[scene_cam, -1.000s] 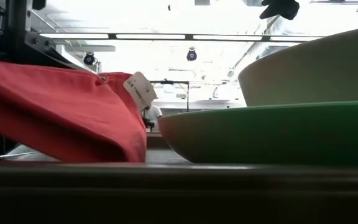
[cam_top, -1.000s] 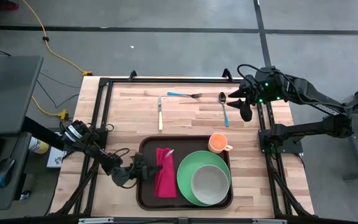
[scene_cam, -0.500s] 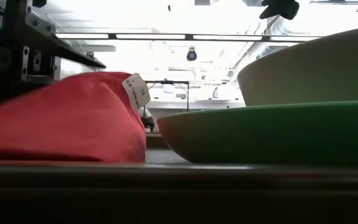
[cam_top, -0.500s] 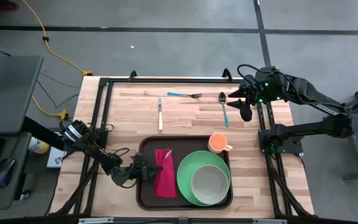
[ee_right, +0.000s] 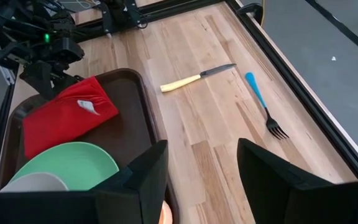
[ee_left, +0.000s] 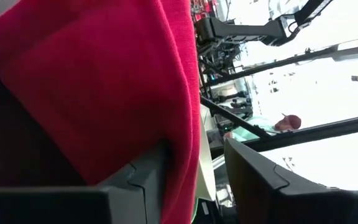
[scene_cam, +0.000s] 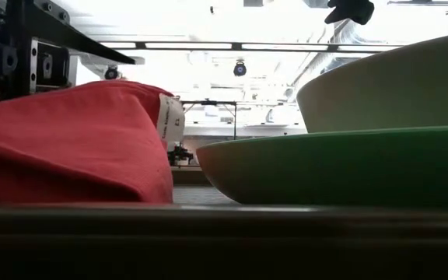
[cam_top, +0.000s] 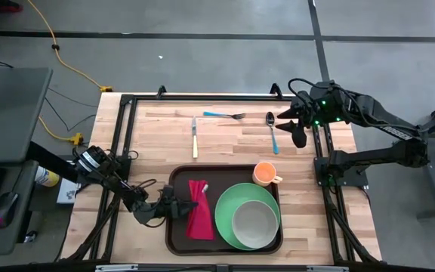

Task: Set up tray
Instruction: Put the red cloth table napkin to the left side of the brown tray

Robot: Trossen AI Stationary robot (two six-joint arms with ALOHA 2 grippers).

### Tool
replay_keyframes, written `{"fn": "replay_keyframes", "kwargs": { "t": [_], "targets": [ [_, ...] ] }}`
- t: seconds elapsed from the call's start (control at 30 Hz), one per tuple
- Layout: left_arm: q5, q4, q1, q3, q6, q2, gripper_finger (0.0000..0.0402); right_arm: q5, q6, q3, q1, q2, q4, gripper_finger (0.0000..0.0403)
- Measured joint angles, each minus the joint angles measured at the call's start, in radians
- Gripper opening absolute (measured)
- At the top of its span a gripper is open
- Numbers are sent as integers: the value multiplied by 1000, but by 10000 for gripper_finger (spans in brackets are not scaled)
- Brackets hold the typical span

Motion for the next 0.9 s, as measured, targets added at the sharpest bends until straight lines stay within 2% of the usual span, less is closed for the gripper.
{"fn": "replay_keyframes", "kwargs": {
  "t": [0.3, 0.67, 0.9],
  "targets": [
    [10, -3, 0, 0, 44, -9, 195, -1, -8, 0, 0, 0, -19, 169],
    [110, -24, 0, 1, 101, -28, 259, -1, -26, 0, 0, 0, -18, 169],
    [132, -137, 0, 1, 66, -28, 278, -1, -27, 0, 0, 0, -16, 169]
  ]
}}
